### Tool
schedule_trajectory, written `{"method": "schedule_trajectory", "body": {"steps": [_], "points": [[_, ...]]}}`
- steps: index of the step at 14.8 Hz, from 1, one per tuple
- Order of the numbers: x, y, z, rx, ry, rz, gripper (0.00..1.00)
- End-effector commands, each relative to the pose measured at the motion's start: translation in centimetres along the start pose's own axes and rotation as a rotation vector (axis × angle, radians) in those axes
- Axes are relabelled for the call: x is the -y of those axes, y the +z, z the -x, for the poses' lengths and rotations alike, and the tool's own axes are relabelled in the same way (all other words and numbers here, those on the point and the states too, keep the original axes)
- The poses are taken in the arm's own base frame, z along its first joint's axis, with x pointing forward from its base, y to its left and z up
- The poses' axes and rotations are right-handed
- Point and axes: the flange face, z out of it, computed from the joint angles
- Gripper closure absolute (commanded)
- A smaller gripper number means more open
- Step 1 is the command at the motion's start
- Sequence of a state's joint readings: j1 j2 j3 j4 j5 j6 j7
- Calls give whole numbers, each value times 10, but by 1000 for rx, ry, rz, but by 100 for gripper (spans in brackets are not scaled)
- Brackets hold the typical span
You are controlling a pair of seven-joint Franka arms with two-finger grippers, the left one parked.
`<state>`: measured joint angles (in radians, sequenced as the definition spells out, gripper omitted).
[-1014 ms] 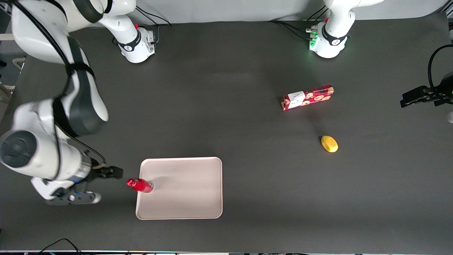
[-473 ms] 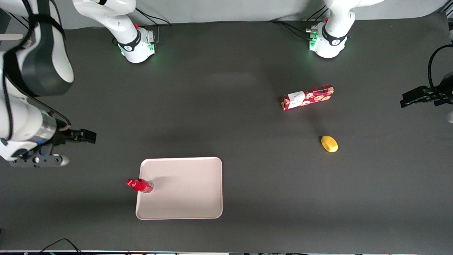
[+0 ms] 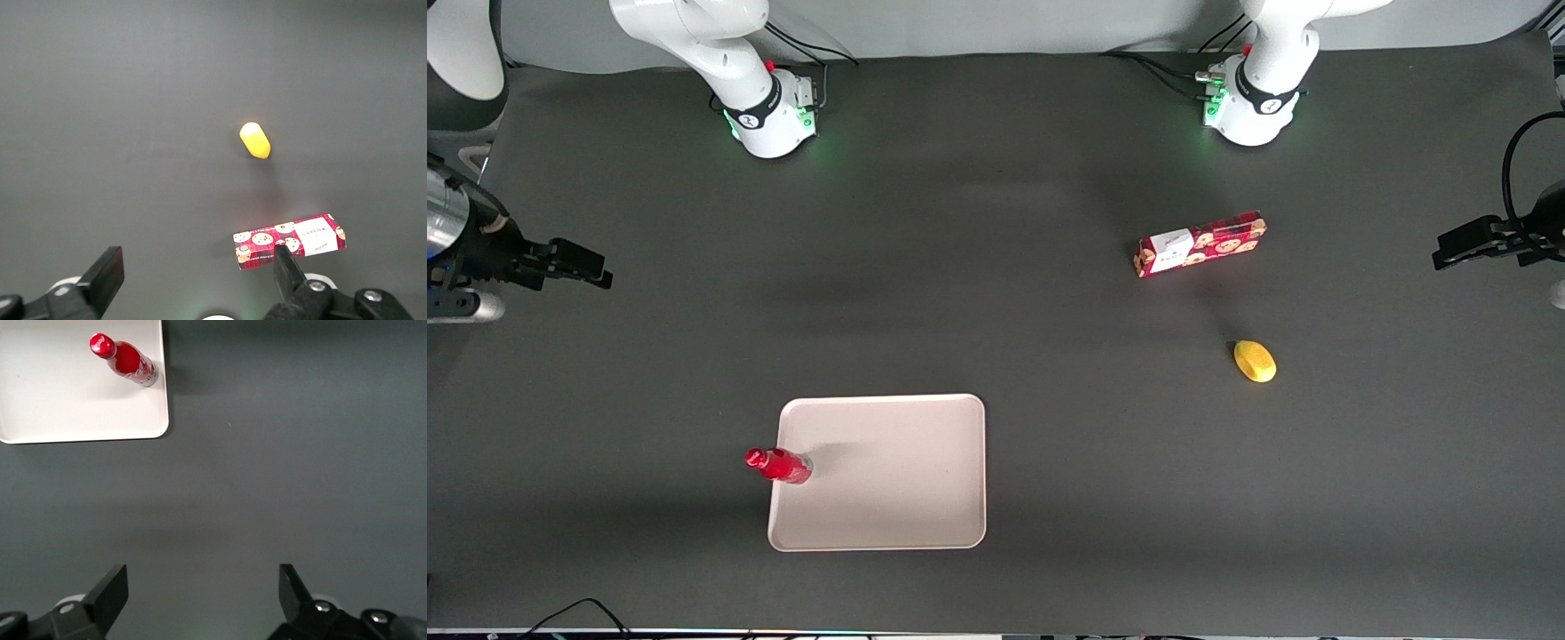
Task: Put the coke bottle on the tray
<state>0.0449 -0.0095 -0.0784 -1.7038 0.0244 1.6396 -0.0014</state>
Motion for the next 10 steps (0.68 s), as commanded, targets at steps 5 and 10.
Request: {"method": "schedule_trajectory", "body": {"steps": [5, 10], "points": [[13, -10, 34, -102, -29, -30, 0], [17, -7, 27, -97, -34, -27, 0]]}}
